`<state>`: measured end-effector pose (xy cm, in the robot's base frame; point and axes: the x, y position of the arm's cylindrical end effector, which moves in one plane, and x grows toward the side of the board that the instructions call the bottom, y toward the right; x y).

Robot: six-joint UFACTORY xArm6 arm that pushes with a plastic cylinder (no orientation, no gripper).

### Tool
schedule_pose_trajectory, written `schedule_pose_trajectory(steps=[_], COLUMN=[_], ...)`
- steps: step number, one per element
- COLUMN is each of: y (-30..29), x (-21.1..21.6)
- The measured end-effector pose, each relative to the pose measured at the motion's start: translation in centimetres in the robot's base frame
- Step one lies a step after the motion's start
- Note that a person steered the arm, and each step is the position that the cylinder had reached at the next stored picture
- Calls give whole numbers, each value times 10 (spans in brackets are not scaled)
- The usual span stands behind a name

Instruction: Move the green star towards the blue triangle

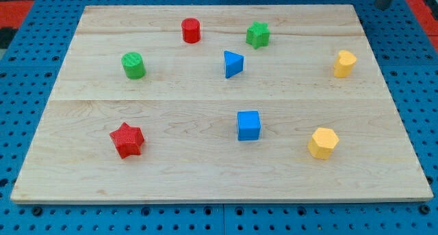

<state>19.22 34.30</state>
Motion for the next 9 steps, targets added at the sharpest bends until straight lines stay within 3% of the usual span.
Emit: schedule_pose_trajectory(steps=[3,4,8,9], y=[-9,-62,-259,-260], x=[9,36,74,100])
